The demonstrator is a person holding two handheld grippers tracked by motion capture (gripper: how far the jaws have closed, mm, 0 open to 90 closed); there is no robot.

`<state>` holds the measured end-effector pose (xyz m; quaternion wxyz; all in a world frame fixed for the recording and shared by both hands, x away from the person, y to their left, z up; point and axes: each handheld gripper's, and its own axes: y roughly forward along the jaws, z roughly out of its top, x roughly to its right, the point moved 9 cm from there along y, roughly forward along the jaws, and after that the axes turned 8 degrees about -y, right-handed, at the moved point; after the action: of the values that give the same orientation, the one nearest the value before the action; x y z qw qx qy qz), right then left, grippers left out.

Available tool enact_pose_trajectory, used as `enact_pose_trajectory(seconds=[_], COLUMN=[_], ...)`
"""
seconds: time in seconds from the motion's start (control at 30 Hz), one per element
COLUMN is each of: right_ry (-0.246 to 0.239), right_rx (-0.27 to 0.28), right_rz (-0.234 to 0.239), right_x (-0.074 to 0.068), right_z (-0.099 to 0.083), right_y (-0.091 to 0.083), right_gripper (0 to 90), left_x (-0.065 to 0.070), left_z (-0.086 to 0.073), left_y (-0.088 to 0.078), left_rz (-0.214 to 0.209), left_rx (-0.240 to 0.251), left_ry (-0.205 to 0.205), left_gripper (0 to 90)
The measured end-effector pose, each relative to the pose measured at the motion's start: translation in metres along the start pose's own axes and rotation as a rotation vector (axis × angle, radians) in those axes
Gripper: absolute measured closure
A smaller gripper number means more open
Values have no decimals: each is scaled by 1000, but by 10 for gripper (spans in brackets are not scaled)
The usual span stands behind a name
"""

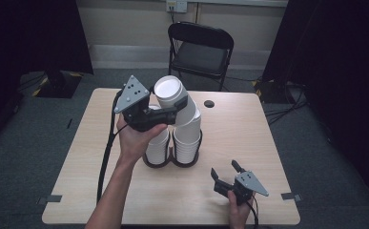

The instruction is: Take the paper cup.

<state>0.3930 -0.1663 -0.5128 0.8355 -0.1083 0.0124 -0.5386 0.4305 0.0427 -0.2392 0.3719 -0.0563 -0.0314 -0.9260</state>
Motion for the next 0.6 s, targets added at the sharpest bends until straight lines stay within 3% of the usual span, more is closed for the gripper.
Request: enact_pose_trajectory(seconds=[0.2,0.3,0.6], right_ry=[1,1,0], right_rx=[0,0,-2], right_rz=[0,0,0], right_x=[0,0,0], right_z=[0,0,0], right_y=[0,0,0], right_gripper=[146,146,146], left_x=[3,2,3], left_z=[-3,-9,-24], left_y=[-9,-16,-31], left_rz=[-16,-8,-25], left_rx=[18,47,18], left_ry=[-22,-60,-76], left_gripper=[222,222,222])
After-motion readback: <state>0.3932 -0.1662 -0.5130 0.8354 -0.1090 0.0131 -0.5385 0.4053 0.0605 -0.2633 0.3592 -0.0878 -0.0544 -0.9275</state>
